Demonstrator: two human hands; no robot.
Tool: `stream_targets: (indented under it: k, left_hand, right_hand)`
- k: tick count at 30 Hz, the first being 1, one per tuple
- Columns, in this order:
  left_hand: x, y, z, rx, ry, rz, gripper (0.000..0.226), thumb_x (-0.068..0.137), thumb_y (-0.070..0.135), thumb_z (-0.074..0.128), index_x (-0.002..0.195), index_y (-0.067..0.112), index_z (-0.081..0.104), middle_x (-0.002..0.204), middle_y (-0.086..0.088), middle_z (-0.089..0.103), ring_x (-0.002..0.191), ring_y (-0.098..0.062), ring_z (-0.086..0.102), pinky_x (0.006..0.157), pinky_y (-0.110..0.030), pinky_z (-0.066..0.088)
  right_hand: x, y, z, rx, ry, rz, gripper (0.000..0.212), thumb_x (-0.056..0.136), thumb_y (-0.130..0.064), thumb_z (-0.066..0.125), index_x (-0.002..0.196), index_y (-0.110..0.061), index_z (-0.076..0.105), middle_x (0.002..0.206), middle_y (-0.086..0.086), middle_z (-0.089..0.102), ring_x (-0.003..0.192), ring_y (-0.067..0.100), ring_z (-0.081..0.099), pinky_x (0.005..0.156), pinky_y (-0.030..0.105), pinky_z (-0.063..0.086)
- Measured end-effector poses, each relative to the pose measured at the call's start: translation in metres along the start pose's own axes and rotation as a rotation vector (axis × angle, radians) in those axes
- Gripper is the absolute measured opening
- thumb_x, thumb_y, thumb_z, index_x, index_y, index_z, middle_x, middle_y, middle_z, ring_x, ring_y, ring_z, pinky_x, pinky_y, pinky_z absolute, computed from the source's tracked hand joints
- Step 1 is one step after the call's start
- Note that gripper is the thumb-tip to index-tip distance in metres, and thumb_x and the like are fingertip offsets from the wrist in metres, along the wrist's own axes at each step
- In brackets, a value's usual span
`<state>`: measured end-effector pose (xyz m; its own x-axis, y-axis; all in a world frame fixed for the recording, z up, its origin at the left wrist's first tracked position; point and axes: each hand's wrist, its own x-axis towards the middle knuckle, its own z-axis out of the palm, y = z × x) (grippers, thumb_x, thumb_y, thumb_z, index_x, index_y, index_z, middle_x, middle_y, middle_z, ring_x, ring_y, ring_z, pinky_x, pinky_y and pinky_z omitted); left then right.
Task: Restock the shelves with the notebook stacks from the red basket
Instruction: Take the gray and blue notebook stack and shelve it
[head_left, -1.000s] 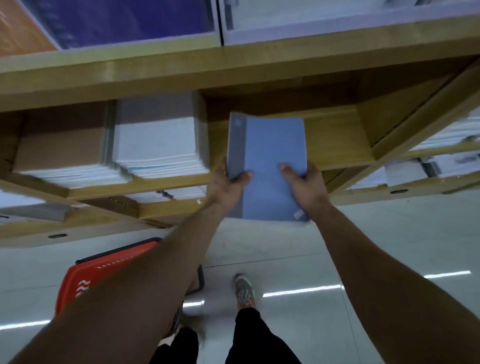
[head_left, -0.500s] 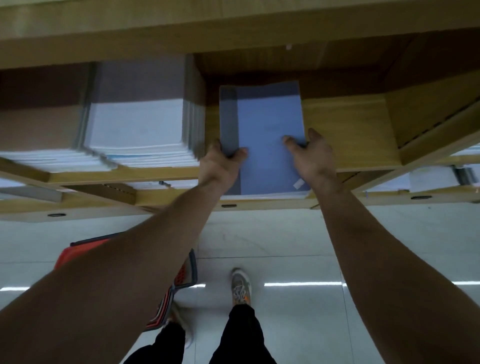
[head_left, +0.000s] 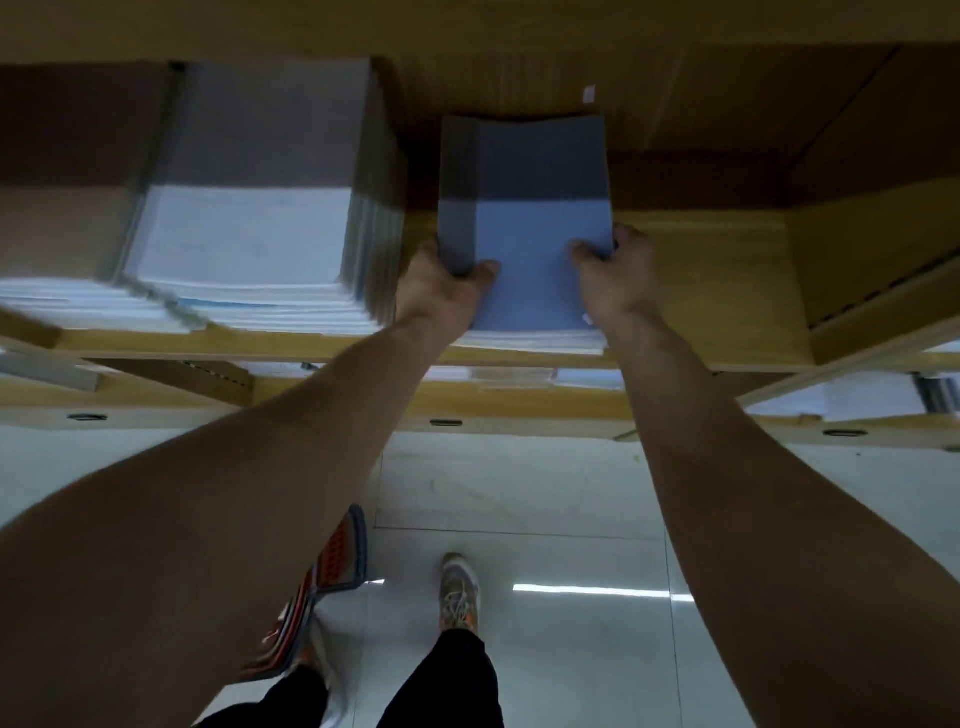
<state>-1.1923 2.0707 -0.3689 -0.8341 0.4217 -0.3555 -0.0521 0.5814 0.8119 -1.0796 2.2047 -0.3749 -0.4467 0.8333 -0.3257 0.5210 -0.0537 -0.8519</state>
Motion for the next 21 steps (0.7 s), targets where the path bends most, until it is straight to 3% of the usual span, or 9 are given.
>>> stream_targets:
  k: [3, 7, 9, 11, 13, 16, 19, 21]
  left_hand:
    - [0.026, -0.002, 0.001, -0.042, -0.022, -0.004, 0.08, 0.06, 0.053, 0.081, 0.129, 0.02, 0.059, 0.119, -0.003, 0.071, 0.107, -0.026, 0.069, 0.094, -0.044, 0.057]
    - [0.026, 0.001, -0.006, -0.092, -0.134, -0.009, 0.058, 0.088, 0.024, 0.078, 0.139, 0.015, 0.053, 0.117, -0.003, 0.065, 0.112, -0.026, 0.065, 0.099, -0.04, 0.054]
    - [0.016, -0.001, -0.008, -0.08, -0.137, -0.008, 0.057, 0.09, 0.028, 0.075, 0.14, 0.015, 0.051, 0.119, -0.003, 0.064, 0.114, -0.027, 0.064, 0.099, -0.041, 0.053]
    - [0.005, -0.007, -0.007, 0.0, -0.086, 0.015, 0.059, 0.088, 0.04, 0.073, 0.138, 0.017, 0.051, 0.12, -0.001, 0.065, 0.111, -0.026, 0.064, 0.098, -0.038, 0.052]
    - [-0.006, -0.013, -0.007, 0.119, -0.079, 0.056, 0.054, 0.095, 0.041, 0.065, 0.141, 0.019, 0.046, 0.115, 0.003, 0.061, 0.101, -0.021, 0.059, 0.09, -0.029, 0.046]
    - [-0.007, -0.014, -0.01, 0.18, -0.111, 0.099, 0.052, 0.1, 0.04, 0.058, 0.146, 0.022, 0.04, 0.111, 0.004, 0.058, 0.096, -0.019, 0.055, 0.082, -0.028, 0.04]
    - [-0.004, -0.013, -0.015, 0.181, -0.156, 0.113, 0.061, 0.099, 0.045, 0.058, 0.152, 0.028, 0.033, 0.116, 0.001, 0.059, 0.103, -0.023, 0.058, 0.087, -0.032, 0.046]
    - [-0.008, -0.015, -0.018, 0.17, -0.18, 0.109, 0.069, 0.097, 0.048, 0.059, 0.156, 0.032, 0.027, 0.121, 0.002, 0.059, 0.108, -0.022, 0.057, 0.096, -0.035, 0.047]
  right_hand:
    - [0.015, -0.005, 0.006, -0.137, 0.03, -0.024, 0.039, 0.103, -0.035, 0.053, 0.137, -0.015, 0.053, 0.128, 0.006, 0.064, 0.113, 0.026, 0.062, 0.079, 0.026, 0.038]
    - [0.017, -0.002, 0.009, -0.107, 0.013, -0.029, 0.044, 0.103, -0.039, 0.052, 0.14, -0.016, 0.049, 0.132, 0.007, 0.063, 0.119, 0.032, 0.059, 0.087, 0.03, 0.042]
    - [0.008, 0.004, 0.007, -0.02, 0.001, -0.023, 0.044, 0.101, -0.039, 0.057, 0.139, -0.02, 0.049, 0.128, 0.001, 0.063, 0.113, 0.024, 0.062, 0.092, 0.034, 0.047]
    - [-0.009, 0.014, 0.006, 0.006, 0.026, -0.043, 0.042, 0.101, -0.039, 0.056, 0.139, -0.022, 0.049, 0.121, -0.005, 0.061, 0.104, 0.014, 0.059, 0.087, 0.032, 0.047]
    - [-0.026, 0.025, 0.006, 0.025, 0.046, -0.069, 0.039, 0.104, -0.04, 0.051, 0.139, -0.024, 0.048, 0.117, -0.01, 0.057, 0.103, 0.011, 0.057, 0.087, 0.033, 0.05]
    - [-0.034, 0.027, 0.007, 0.038, 0.03, -0.054, 0.039, 0.105, -0.04, 0.046, 0.142, -0.026, 0.043, 0.116, -0.01, 0.052, 0.102, 0.011, 0.056, 0.084, 0.032, 0.051]
    - [-0.029, 0.021, 0.005, 0.009, -0.003, -0.061, 0.04, 0.106, -0.038, 0.044, 0.144, -0.025, 0.039, 0.118, -0.007, 0.051, 0.091, 0.006, 0.056, 0.073, 0.023, 0.047]
    - [-0.028, 0.019, 0.001, -0.031, -0.024, -0.082, 0.041, 0.107, -0.037, 0.043, 0.145, -0.023, 0.038, 0.118, -0.006, 0.051, 0.096, 0.008, 0.056, 0.072, 0.021, 0.043]
